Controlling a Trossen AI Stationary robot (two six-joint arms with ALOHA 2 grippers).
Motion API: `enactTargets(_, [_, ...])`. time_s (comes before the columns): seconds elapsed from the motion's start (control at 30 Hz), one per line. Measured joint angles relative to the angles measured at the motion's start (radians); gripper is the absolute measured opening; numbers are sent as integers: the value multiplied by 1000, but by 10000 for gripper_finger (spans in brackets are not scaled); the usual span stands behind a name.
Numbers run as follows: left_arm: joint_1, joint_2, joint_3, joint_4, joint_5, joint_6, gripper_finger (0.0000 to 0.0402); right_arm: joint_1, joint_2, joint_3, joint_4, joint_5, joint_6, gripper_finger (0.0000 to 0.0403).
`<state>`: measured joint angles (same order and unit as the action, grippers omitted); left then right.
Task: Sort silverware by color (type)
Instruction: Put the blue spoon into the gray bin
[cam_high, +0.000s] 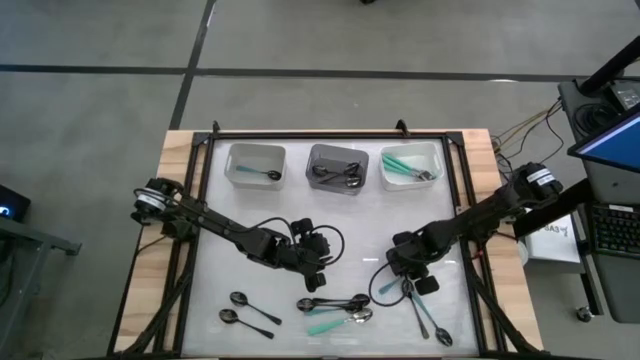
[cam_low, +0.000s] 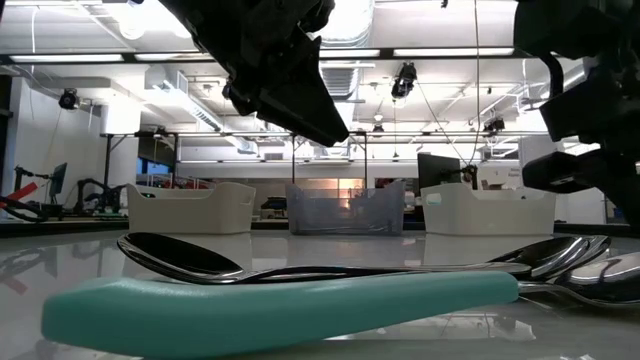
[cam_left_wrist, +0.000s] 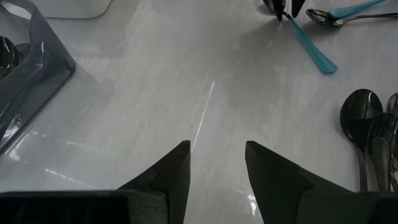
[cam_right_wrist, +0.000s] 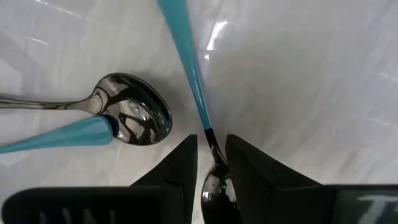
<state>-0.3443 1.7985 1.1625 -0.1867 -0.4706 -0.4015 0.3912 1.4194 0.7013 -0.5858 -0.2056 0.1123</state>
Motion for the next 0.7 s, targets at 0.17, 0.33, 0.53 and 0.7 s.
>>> enactTargets(0.17, [0, 0, 0, 1, 0, 0, 136, 0, 29, 0, 14, 10, 21, 81])
enactTargets(0.33, [0, 0, 0, 2, 0, 0, 136, -1, 40, 0, 25, 21, 75, 67])
enactTargets(0.53, [1, 0, 0, 3, -49, 0, 136, -2, 23, -1, 25, 31, 97, 15])
enactTargets(0.7, [2, 0, 0, 6, -70, 0, 136, -4, 10, 0, 23, 56, 113, 11])
